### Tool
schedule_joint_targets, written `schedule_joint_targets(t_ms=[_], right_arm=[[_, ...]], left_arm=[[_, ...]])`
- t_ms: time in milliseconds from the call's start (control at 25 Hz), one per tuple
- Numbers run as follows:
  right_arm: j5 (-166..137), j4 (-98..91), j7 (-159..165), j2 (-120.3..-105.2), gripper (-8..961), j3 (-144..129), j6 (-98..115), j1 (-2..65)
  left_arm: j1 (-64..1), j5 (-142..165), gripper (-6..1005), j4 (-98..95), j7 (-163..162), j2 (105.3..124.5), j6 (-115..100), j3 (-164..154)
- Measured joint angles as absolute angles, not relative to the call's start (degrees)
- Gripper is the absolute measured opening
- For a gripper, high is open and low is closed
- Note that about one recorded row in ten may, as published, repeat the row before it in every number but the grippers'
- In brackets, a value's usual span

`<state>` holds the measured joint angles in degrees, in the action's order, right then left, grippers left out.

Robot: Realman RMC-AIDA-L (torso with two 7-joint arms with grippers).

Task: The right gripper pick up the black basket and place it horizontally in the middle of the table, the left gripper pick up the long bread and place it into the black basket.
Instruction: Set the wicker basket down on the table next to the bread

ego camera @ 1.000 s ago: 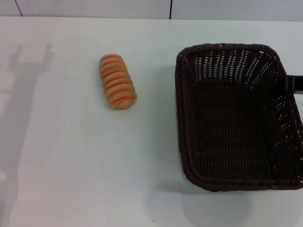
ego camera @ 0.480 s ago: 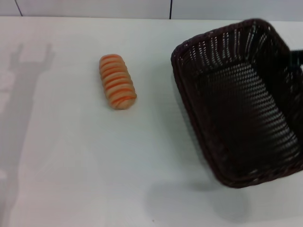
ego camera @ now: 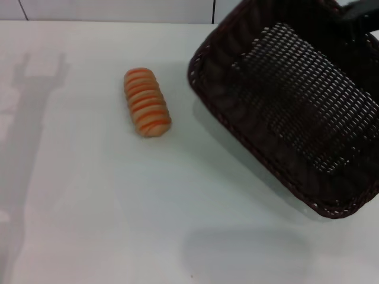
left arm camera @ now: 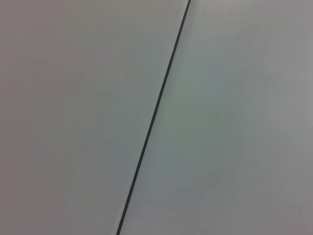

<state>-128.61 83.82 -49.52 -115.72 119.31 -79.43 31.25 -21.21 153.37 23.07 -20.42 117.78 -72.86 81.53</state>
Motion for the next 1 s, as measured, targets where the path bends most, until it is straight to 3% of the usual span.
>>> schedule_joint_targets(t_ms=[560,1000], right_arm=[[-124.9,84.7,-62.1,-113.47,168,116.8,-99.6,42.4],[-127.3,83.9,-62.5,-113.20,168,107.9,-100.8,43.1]], left_arm=[[-21.6,153.4,853,23.2,-20.4,118.02,-72.4,81.8],[-22.4,152.9,852,23.7,-19.7,118.26,-71.5,81.8]])
